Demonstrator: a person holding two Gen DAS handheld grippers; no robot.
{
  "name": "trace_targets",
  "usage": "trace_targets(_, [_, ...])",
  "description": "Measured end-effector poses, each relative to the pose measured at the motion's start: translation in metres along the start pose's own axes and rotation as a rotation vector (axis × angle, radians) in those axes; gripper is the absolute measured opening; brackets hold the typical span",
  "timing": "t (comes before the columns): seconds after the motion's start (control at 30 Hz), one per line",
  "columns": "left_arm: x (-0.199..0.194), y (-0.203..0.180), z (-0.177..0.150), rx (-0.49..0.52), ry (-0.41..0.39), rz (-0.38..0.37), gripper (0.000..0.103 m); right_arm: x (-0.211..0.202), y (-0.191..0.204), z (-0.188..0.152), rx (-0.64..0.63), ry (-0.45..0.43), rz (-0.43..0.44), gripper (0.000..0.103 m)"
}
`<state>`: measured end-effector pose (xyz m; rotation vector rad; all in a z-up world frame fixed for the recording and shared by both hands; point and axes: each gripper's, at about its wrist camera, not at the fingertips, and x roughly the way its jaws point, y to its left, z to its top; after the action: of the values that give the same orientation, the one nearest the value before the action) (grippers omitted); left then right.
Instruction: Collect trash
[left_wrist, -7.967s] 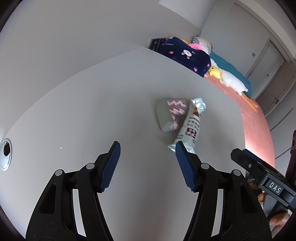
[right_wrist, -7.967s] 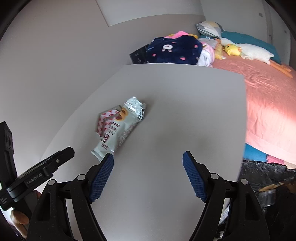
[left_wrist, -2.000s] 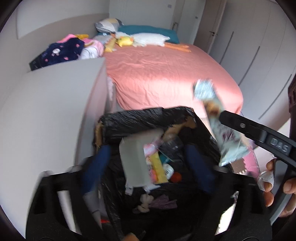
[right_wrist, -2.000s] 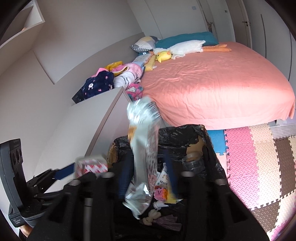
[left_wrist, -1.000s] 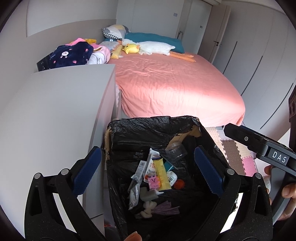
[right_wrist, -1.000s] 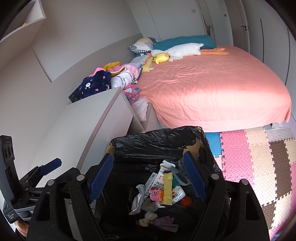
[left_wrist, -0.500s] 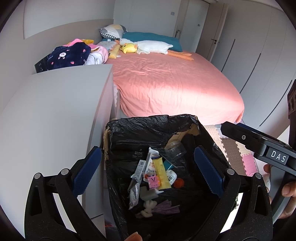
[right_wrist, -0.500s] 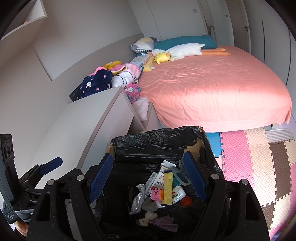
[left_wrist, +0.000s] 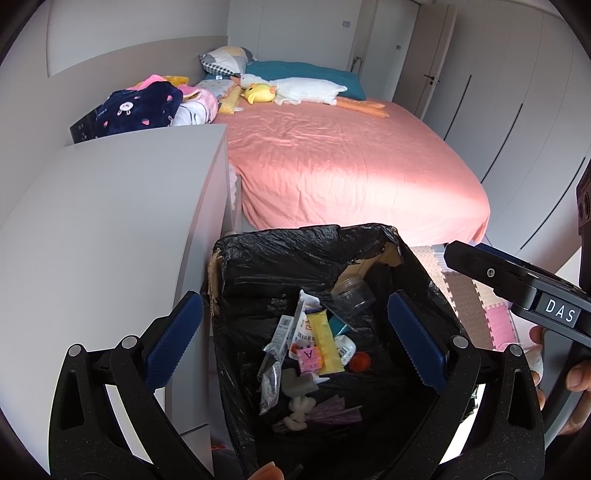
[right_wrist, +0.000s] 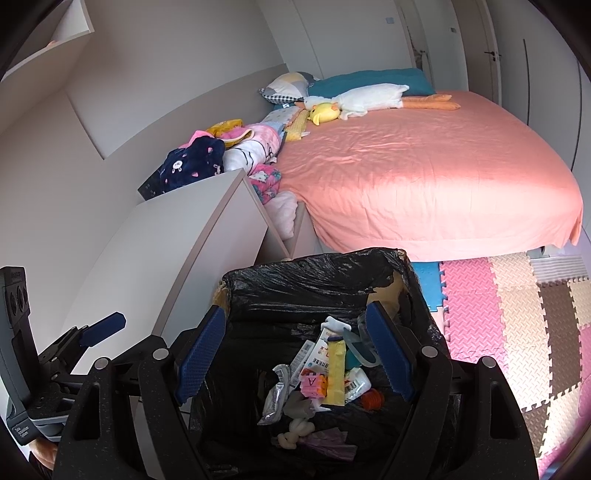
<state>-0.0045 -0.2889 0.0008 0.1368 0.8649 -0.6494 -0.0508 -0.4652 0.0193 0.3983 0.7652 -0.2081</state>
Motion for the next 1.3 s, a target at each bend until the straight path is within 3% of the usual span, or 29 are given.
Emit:
trace_targets(0.63, [0.0009,-0.0066,-0.001,0.04,0.011,0.015,0.097,0.0016,-0.0018,-0.0041,0.002,0.005,-0.001,0.079])
trace_targets(0.77, [-0.0005,-0.0035,0.0,0.016,0.013,-0.027,0.097,0.0019,-0.0026,-0.0045,0.001,0.006,-0.003,0.079])
trace_targets(1.1, [0.0003,0.0001,0.0002,-0.013,0.015,-0.044,0.097,0.002,-0.0028,-0.0048,0.0,0.006,-0.003,0.079])
trace_targets(1.3, [-0.0012,0.0015,0.001,-0.016,0.002,-0.017,0.097,0.002,-0.0027,-0.0047,0.0,0.007,-0.002,0.079])
